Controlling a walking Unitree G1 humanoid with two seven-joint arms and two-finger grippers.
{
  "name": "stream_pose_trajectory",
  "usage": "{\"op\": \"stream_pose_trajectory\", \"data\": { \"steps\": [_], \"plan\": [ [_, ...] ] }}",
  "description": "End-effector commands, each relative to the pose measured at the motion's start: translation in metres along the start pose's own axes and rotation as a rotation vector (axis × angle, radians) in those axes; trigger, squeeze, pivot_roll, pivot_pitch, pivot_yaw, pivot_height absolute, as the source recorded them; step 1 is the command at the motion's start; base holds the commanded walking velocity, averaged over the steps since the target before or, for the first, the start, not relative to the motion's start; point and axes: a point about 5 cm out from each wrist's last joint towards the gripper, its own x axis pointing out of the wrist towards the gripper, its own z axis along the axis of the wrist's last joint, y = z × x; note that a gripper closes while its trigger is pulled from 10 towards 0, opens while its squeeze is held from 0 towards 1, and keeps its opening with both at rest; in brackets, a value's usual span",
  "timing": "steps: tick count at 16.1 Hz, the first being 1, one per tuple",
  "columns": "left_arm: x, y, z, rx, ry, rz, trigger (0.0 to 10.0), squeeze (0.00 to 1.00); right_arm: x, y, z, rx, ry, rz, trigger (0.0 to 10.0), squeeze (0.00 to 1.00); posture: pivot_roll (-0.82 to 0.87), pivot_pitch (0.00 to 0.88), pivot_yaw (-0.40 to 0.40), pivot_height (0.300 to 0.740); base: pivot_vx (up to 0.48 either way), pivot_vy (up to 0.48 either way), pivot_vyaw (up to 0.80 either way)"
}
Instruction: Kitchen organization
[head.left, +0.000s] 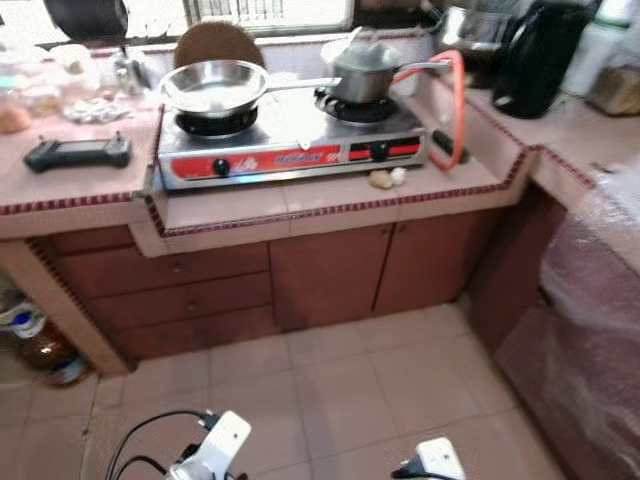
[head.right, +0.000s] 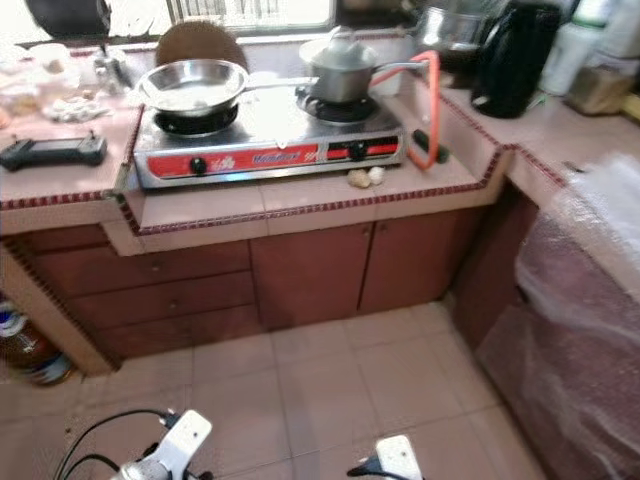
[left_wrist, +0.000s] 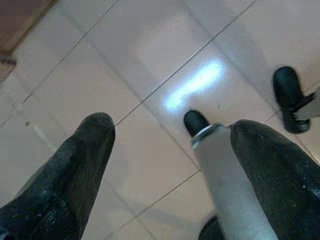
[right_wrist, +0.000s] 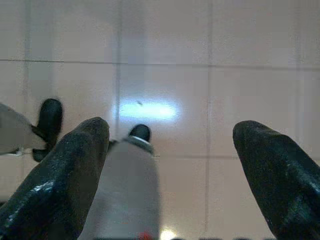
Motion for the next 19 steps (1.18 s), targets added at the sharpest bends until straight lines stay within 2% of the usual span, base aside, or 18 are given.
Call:
{"op": "stream_pose_trajectory", "data": {
  "steps": [1, 6, 7, 8, 10, 11, 12, 13, 15, 17, 19],
  "plan": [
    [0.0, 0.003, -0.001, -0.008, 0.006, 0.008, 10.0, 0.0, 0.0, -0.003, 0.004, 0.017, -0.02, -0.007, 10.0, 0.0, 0.06, 0.0, -0.017, 0.74, 0.0, 0.0, 0.0],
    [-0.001, 0.007, -0.004, -0.036, 0.019, 0.032, 10.0, 0.0, 0.001, -0.007, 0.009, 0.132, -0.038, -0.027, 10.0, 0.0, 0.07, 0.0, -0.02, 0.74, 0.0, 0.0, 0.0],
    [-0.001, 0.008, -0.004, -0.054, 0.02, 0.042, 10.0, 0.0, 0.001, -0.008, 0.01, 0.157, -0.042, -0.031, 10.0, 0.0, 0.08, 0.0, -0.026, 0.74, 0.0, 0.0, 0.0],
    [-0.001, 0.009, -0.005, -0.101, 0.022, 0.052, 10.0, 0.0, 0.002, -0.01, 0.013, 0.224, -0.052, -0.036, 10.0, 0.0, 0.09, 0.0, -0.037, 0.74, 0.0, 0.0, 0.0],
    [-0.001, 0.01, -0.006, -0.127, 0.023, 0.063, 10.0, 0.0, 0.002, -0.012, 0.015, 0.301, -0.062, -0.039, 10.0, 0.0, 0.11, 0.0, -0.048, 0.74, 0.0, 0.0, 0.0],
    [-0.002, 0.011, -0.008, -0.177, 0.027, 0.075, 10.0, 0.0, 0.002, -0.014, 0.017, 0.339, -0.069, -0.04, 10.0, 0.0, 0.14, 0.0, -0.07, 0.74, 0.0, 0.0, 0.0],
    [-0.002, 0.013, -0.011, -0.22, 0.032, 0.089, 10.0, 0.0, 0.003, -0.015, 0.022, 0.352, -0.075, -0.034, 10.0, 0.0, 0.18, 0.0, -0.098, 0.74, 0.0, 0.0, 0.0],
    [-0.002, 0.013, -0.011, -0.22, 0.032, 0.089, 10.0, 0.0, 0.003, -0.015, 0.022, 0.352, -0.075, -0.034, 10.0, 0.0, 0.18, 0.0, -0.098, 0.74, 0.0, 0.0, 0.0],
    [-0.004, 0.018, -0.022, -0.343, 0.045, 0.115, 10.0, 0.0, 0.008, -0.011, 0.044, 0.365, -0.108, -0.002, 10.0, 0.0, 0.21, 0.0, -0.125, 0.74, 0.0, 0.0, 0.0],
    [-0.005, 0.02, -0.022, -0.356, 0.038, 0.123, 10.0, 0.0, 0.009, -0.006, 0.052, 0.37, -0.126, 0.02, 10.0, 0.0, 0.23, 0.0, -0.133, 0.74, 0.0, 0.0, 0.0],
    [-0.004, 0.021, -0.018, -0.322, 0.024, 0.125, 10.0, 0.0, 0.011, 0.002, 0.058, 0.372, -0.135, 0.037, 10.0, 0.0, 0.23, 0.0, -0.13, 0.74, 0.0, 0.0, 0.0]
  ]
}}
